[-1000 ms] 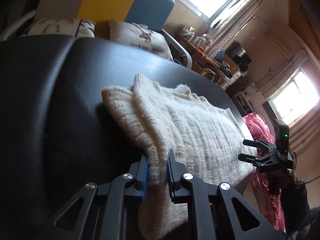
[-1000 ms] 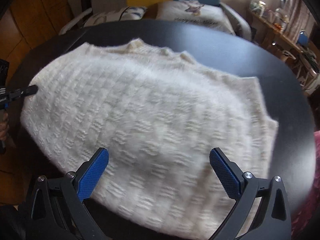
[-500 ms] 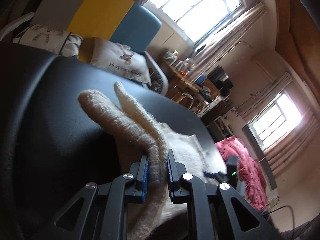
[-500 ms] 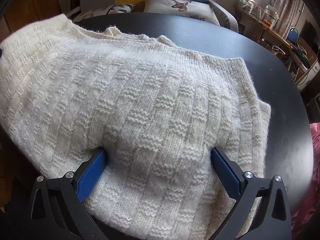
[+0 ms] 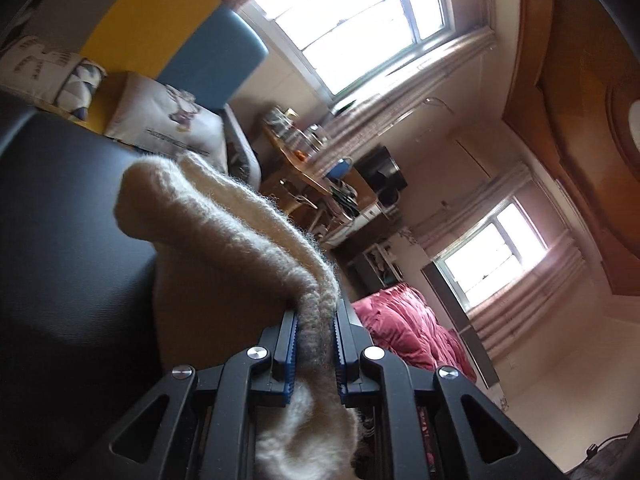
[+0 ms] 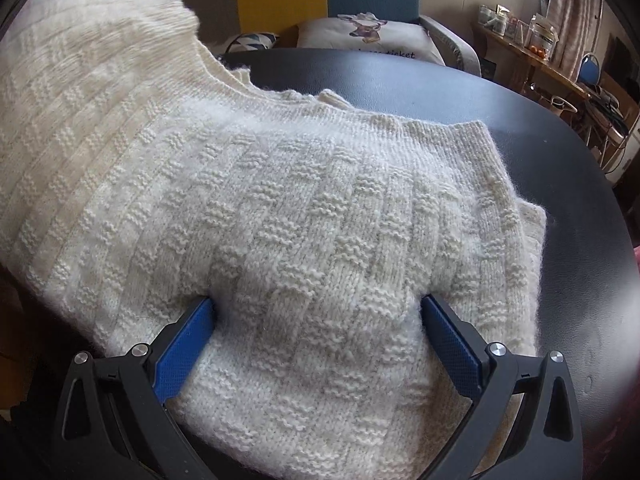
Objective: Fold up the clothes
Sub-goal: 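Grasp the sweater side edge with the left gripper and lift it over the body, then lay the lifted side onto the sweater body and open the left gripper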
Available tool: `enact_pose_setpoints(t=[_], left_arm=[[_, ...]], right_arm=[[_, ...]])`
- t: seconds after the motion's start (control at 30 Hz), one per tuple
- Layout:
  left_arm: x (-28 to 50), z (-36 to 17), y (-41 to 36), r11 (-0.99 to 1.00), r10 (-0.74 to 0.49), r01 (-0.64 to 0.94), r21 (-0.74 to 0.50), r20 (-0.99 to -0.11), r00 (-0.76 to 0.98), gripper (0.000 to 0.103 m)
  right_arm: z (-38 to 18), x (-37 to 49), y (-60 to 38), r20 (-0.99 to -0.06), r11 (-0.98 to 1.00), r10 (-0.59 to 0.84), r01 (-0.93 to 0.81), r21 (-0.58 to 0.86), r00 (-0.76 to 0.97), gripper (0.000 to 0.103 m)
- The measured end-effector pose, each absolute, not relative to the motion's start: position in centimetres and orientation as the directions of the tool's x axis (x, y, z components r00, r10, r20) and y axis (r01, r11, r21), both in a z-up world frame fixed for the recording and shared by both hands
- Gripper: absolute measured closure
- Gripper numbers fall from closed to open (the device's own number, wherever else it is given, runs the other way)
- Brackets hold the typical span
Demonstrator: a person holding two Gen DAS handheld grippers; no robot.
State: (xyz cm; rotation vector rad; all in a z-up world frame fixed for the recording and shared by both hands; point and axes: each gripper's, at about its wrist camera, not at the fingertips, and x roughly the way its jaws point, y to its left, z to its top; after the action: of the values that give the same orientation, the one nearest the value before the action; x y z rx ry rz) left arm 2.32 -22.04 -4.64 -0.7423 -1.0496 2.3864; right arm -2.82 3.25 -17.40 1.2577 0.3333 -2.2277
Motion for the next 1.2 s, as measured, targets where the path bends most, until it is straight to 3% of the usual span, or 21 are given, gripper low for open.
enact_pose_setpoints(t=[0.37,0.97,1.2], left_arm=[[-2.7,-4.1,-15.7,-0.557,0.703,-0.280,-0.782,-0.264,-0.661,0.089],[-7.1,-9.7,-8.6,-0.607,0.743,-0.212,-0.766,-0.452,-0.493,0.089],[-8.1,-11.6,-6.5,-0.631,0.731,-0.194,-0.751,-0.493,-0.471,0.088]], right_arm=[[-17.5,-2.6,3.9,-0.818,-0.802,-0.390,0.593,0.076,-0.423,0.000],[-16.3,-1.8,6.2,-0.762,-0.776,-0.485,0.613,0.148,-0.430,0.000],[-15.4,-0.3,8.4,-0.789,-0.787,-0.452,0.603,0.133,-0.416,0.000]])
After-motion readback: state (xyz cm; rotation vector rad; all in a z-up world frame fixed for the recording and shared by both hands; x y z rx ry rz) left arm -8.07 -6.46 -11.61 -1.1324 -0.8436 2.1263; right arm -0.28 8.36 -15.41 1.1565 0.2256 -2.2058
